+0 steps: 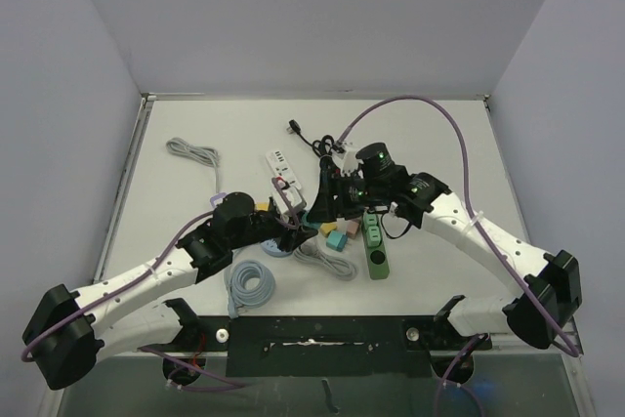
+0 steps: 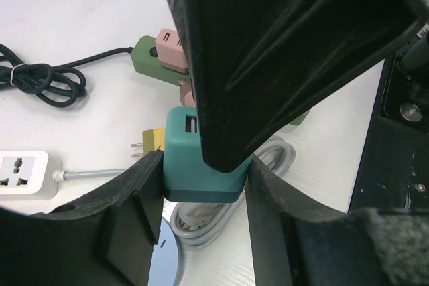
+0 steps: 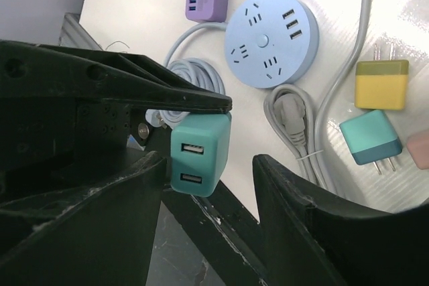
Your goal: Insert the plug
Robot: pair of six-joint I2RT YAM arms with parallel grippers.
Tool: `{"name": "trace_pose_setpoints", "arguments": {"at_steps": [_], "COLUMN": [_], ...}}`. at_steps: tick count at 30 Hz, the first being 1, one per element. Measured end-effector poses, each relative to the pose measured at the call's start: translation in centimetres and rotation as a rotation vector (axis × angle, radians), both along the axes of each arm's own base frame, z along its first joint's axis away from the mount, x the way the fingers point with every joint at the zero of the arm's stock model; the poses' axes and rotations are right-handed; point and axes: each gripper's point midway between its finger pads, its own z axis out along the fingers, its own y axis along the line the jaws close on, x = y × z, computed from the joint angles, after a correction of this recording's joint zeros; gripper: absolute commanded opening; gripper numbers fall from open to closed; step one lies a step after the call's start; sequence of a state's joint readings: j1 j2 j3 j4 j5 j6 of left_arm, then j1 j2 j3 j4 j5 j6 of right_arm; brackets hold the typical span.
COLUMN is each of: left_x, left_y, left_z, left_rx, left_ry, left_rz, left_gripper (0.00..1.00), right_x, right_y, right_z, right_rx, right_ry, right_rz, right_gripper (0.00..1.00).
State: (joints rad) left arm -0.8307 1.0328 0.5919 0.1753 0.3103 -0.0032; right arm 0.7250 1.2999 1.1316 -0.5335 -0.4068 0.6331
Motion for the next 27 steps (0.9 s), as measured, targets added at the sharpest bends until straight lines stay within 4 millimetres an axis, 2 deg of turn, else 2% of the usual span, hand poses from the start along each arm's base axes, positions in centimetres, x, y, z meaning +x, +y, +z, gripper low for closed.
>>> {"name": "trace_pose_setpoints", "arguments": {"at_steps": [5,9,12,14,15,19,22,27], "left_x": [0.0,0.2,0.3,0.4,0.5,0.9,1.0,0.9], "left_y": [0.0,-0.1,0.1,0.2,0.3,0.4,0.9,3.1], "left_z": [-0.6,-0.9,-1.4,-1.5,-1.6,-0.7,0.7,3.3], "left_rx": [0.018,0.041,0.059,0.065,0.067,0.042,-0.002,-0.103], "left_ry": [0.008,0.023,0.035,0.037,0.038,0.048,0.048,0.04], "left_rz": [-0.002,-0.001,0.009,0.018,0.028,0.067,0.108,0.221], "left_gripper": [0.23,0.25,0.43,0.71,0.74,0.75,0.75,0.75], "right_x": [0.1,0.0,0.2,0.1,0.1,0.8,1.5,1.0], "right_y": [0.2,0.7,0.9,1.1,1.1,0.4,-0.9,-4.3], "right_z": [-1.3,-2.0,-2.3,-2.5,-2.5,-3.1,-3.2,-3.0], "right_rx": [-0.034,-0.043,-0.046,-0.048,-0.05,-0.093,-0.134,-0.171], "right_ry": [0.029,0.057,0.066,0.076,0.08,0.053,-0.004,-0.102], "right_rz": [-0.009,-0.014,-0.021,-0.023,-0.028,-0.069,-0.115,-0.193], "right_gripper": [0.46,0.31,0.15,0.09,0.08,0.06,0.06,0.08]}}
